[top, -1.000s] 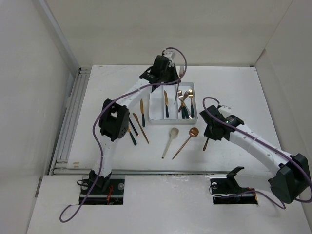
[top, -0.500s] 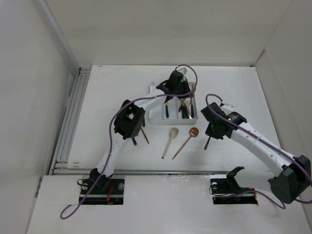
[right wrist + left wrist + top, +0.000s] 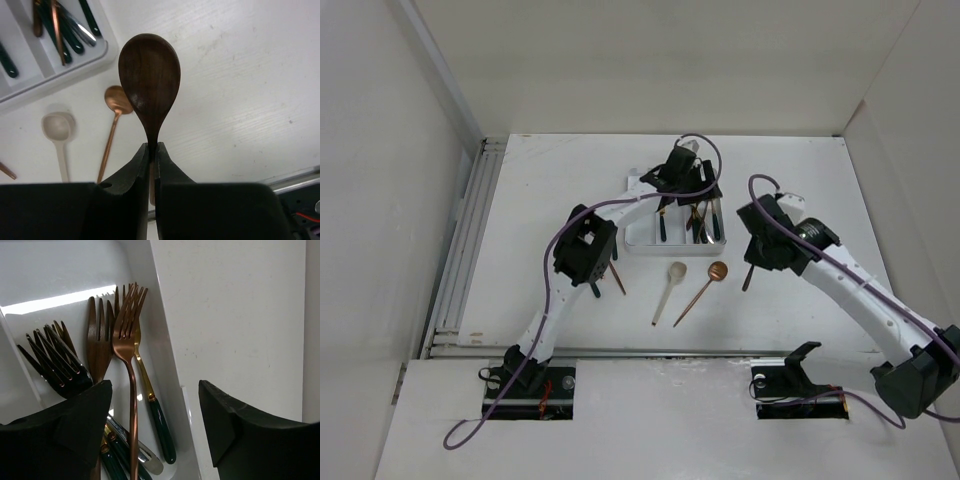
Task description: Sort the eating utensils into containers
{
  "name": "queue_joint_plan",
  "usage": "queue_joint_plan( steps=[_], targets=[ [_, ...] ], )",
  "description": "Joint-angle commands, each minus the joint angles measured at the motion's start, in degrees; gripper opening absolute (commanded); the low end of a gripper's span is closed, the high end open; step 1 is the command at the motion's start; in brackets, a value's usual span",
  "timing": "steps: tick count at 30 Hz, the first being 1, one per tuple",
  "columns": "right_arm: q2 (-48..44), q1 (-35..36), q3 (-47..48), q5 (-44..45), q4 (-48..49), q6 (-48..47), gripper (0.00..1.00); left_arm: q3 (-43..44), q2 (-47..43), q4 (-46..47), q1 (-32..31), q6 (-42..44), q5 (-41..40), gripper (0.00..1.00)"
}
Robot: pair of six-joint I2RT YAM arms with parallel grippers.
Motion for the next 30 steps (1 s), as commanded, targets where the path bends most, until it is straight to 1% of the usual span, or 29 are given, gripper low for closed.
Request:
queue_joint_plan(
  steps=[1, 3, 4, 5, 6, 7, 10, 11, 12, 13, 14, 15, 16, 17, 18, 19, 20, 22, 25, 27, 30],
  targets=[
    [1.76, 0.41, 6.31, 3.34, 1.13, -6.26, 0.0, 4.3, -8.24, -1.78, 1.47, 1.69, -2.22, 0.67],
    [3.34, 0.41, 10.18, 2.47, 3.67, -9.86, 0.0, 6.06, -10.26, -4.41, 3.14, 3.87, -3.54, 0.69],
    [5.44, 0.41, 11.5, 1.42, 7.08, -14.06, 0.0, 8.07, -12.53, -5.73, 4.98, 5.02, -4.59, 0.69],
    [6.77, 0.41, 12.73, -1.03, 9.03, -15.84, 0.0, 8.96, -13.77, -7.05, 6.13, 6.34, -7.65, 0.69],
    [8.17, 0.41, 14.83, -2.53, 11.31, -17.42, 0.0, 9.66, -15.09, -9.5, 7.27, 7.39, -9.07, 0.7],
    [11.49, 0.93, 15.89, -4.03, 15.6, -20.92, 0.0, 9.67, -17.89, -10.57, 10.15, 9.58, -11.52, 0.7],
    [17.31, 1.64, 20.81, -8.87, 21.34, -24.02, 0.0, 9.67, -22.3, -15.14, 15.52, 12.49, -15.22, 0.73],
    [21.85, 2.16, 22.3, -10.01, 24.14, -25.34, 0.0, 8.1, -25.44, -16.19, 19.46, 14.33, -16.45, 0.75],
    [24.33, 2.86, 24.15, -12.54, 25.3, -26.13, 0.0, 6.78, -27.22, -17.07, 21.58, 15.39, -18.55, 0.77],
    [29.58, 2.87, 28.17, -13.79, 26.88, -27.79, 0.0, 3.38, -30.8, -17.6, 23.52, 16.62, -19.62, 0.79],
    [32.41, 3.82, 30.64, -14.67, 26.89, -28.59, 0.0, 3.34, -30.84, -18.39, 25.45, 17.85, -20.85, 0.81],
    [35.31, 4.36, 33.37, -15.2, 26.89, -29.56, 0.0, -0.75, -34.41, -18.4, 29.04, 19.17, -23.91, 0.88],
    [38.13, 5.49, 39.05, -15.21, 26.37, -30.26, 0.0, -2.7, -36.01, -18.4, 30.64, 21.53, -25.59, 0.92],
    [40.85, 6.11, 41.89, -15.21, 25.76, -30.79, 0.0, -4.9, -37.59, -18.4, 31.88, 22.34, -27.69, 0.95],
    [45.67, 6.12, 44.53, -15.21, 25.05, -31.32, 0.0, -8.66, -40.04, -19.18, 33.63, 22.35, -30.41, 1.0],
    [47.54, 6.99, 46.73, -15.82, 24.52, -32.2, 0.0, -10.27, -41.02, -19.8, 34.34, 23.04, -35.75, 1.0],
    [49.13, 7.61, 49.89, -16.34, 24.52, -32.2, 0.0, -11.5, -41.64, -21.46, 34.96, 23.75, -37.28, 1.0],
    [52.21, 7.61, 50.71, -17.4, 28.11, -32.2, 0.0, -15.8, -43.31, -22.7, 35.84, 24.62, -38.52, 1.0],
    [54.93, 7.61, 49.92, -16.61, 33.2, -29.4, 0.0, -21.42, -44.72, -25.34, 36.37, 24.63, -38.53, 1.0],
    [56.69, 7.61, 49.92, -16.61, 33.22, -28.26, 0.0, -23.54, -44.72, -27.96, 36.37, 23.23, -37.39, 1.0],
    [59.68, 7.61, 50.53, -13.89, 33.22, -25.09, 0.0, -27.5, -45.25, -30.7, 36.37, 19.89, -34.05, 1.0]
  ],
)
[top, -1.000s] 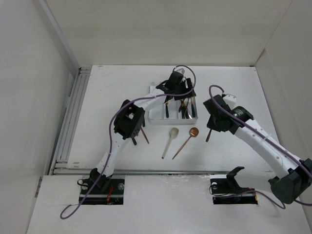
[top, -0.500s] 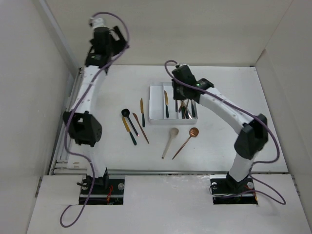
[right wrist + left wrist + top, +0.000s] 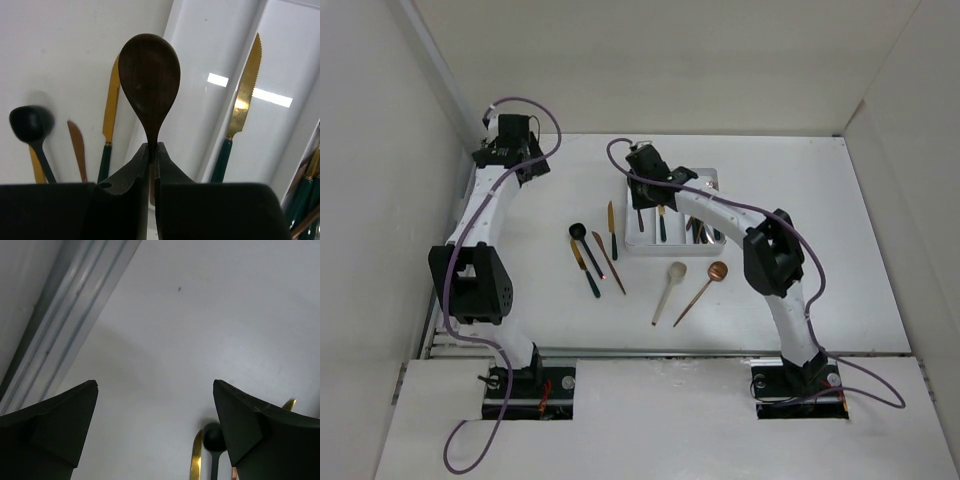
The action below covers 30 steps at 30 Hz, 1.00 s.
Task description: Sort the eating utensils into containers
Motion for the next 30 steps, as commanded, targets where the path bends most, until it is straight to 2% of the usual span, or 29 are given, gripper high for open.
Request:
queue_joint_plan(
  steps=[1, 5, 8, 9, 11, 12, 14, 17, 18, 19, 21, 26, 30],
  targets=[
    [1.9, -0.26, 2.73, 2.09, 4.67, 3.02, 0.0, -2.96, -1.34, -6.57, 0.11, -2.95, 1.97, 1.0],
    [5.93, -0.26, 3.25, 2.09, 6.35, 4.43, 0.02, -7.45, -2.04, -7.72, 0.11, -2.96, 9.0, 0.95],
    [7.96, -0.26, 5.54, 2.97, 5.04, 6.09, 0.12, -8.86, -2.04, -9.04, 0.11, -2.96, 13.4, 0.88],
    [8.49, -0.26, 5.54, 2.97, 5.03, 6.1, 0.23, -10.6, -2.04, -9.04, 0.11, -2.96, 14.1, 0.86],
    [8.49, -0.26, 6.07, 2.44, 5.03, 6.63, 0.32, -12.28, -2.04, -9.75, 0.11, -4.36, 16.03, 0.76],
    [7.89, -0.26, 5.46, 2.44, 5.03, 7.93, 0.38, -14.29, -2.04, -10.27, 0.11, -4.37, 17.18, 0.76],
    [6.3, -0.26, 3.89, 3.49, 5.03, 8.47, 0.43, -16.67, -2.04, -9.58, -0.41, -4.37, 20.95, 0.72],
    [2.62, -0.26, 1.77, 4.02, 5.03, 9.61, 0.45, -22.03, -0.73, -8.96, -2.61, -3.05, 21.76, 0.7],
    [1.39, -0.26, -0.15, 4.02, 5.73, 9.61, 0.46, -23.26, -0.73, -8.35, -2.61, -3.05, 22.8, 0.67],
    [-1.41, -0.26, -1.04, 4.02, 6.43, 10.14, 0.47, -24.14, -0.73, -8.34, -3.22, -3.05, 23.68, 0.59],
    [-4.41, -0.26, -4.02, 4.55, 7.04, 10.14, 0.47, -24.77, -0.2, -8.34, -5.24, -2.52, 24.22, 0.54],
    [-13.72, 0.27, -11.23, 3.77, 8.54, 9.36, 0.47, -22.66, 3.05, -8.34, -11.04, -1.99, 24.22, 0.54],
    [-16.98, 2.37, -15.1, 4.98, 6.0, 8.03, 0.47, -19.5, 4.19, -9.66, -12.19, -1.99, 24.22, 0.53]
  ],
)
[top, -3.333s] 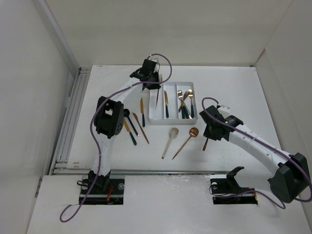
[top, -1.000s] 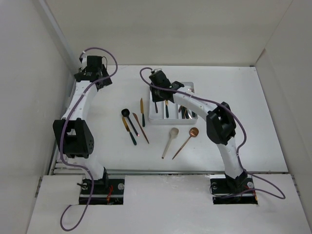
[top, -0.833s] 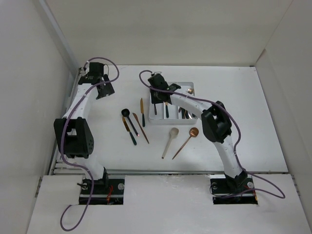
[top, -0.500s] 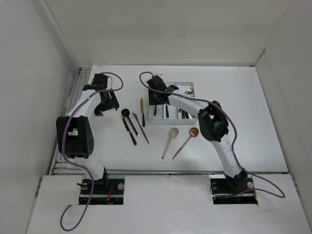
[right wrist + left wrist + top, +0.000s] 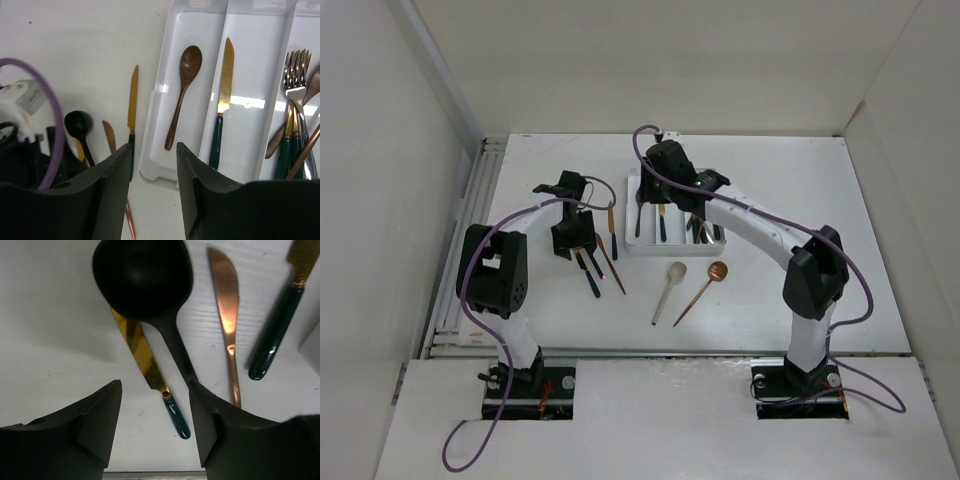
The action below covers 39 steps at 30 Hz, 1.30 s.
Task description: Sort the eating utensils into containers
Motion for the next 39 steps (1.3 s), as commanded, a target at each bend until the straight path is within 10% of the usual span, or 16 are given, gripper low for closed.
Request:
queue_joint_plan(
  steps=[1, 23, 39],
  targets=[
    [-2.89, 2.25, -3.39, 1.21, 0.21, -0.82, 0.47, 4.64, -0.15, -2.22, -0.41, 0.54, 1.39, 0.53],
    [-12.13, 2.78, -19.13, 7.19, -2.96, 3.84, 0.38, 11.67, 9.51, -4.6, -3.76, -2.97, 0.17, 0.38],
    [-9.93, 2.78, -17.2, 7.71, -4.02, 2.78, 0.36, 12.2, 4.86, -7.95, -1.38, -3.5, 0.17, 0.52]
  ],
)
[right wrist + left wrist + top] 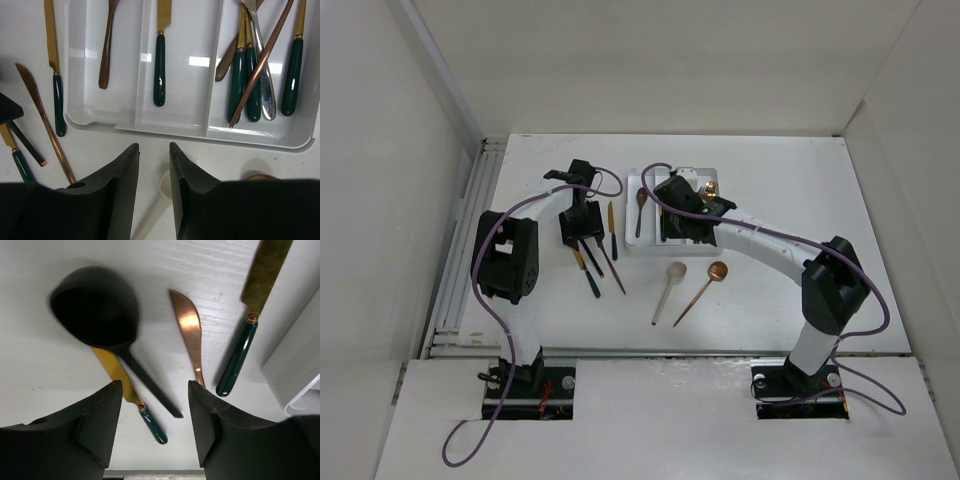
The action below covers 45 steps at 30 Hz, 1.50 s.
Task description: Sort the eating utensils into containers
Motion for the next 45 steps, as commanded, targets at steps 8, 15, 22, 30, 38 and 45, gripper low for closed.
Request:
queue_joint_plan(
  steps=[8, 15, 22, 30, 38, 45],
  targets=[
    [1.37, 0.0, 1.27, -0.03, 0.53, -0.23, 0.34, -0.5, -3.23, -1.23, 1.09, -0.48, 0.42, 0.53],
    [1.9, 0.0, 1.27, 1.11, 0.0, -1.29, 0.33, 1.95, 0.11, -0.7, -0.06, -0.48, 2.35, 0.48],
    [1.9, 0.0, 0.21, 1.64, 0.0, -1.29, 0.33, 1.96, 2.92, -0.17, -0.06, -0.48, 2.88, 0.42],
    [2.96, 0.0, 0.21, 1.64, -0.52, -1.29, 0.33, 2.57, 5.56, -0.17, 0.55, -0.48, 2.88, 0.21],
    [4.62, 0.0, 1.97, 2.17, -1.58, -1.81, 0.31, 3.1, 5.56, -0.7, 2.31, -0.48, 3.4, 0.0],
    [5.24, 0.0, 4.61, 3.48, -2.63, -2.43, 0.31, 9.66, 3.37, -1.76, 5.56, 1.18, 6.65, 0.0]
  ],
)
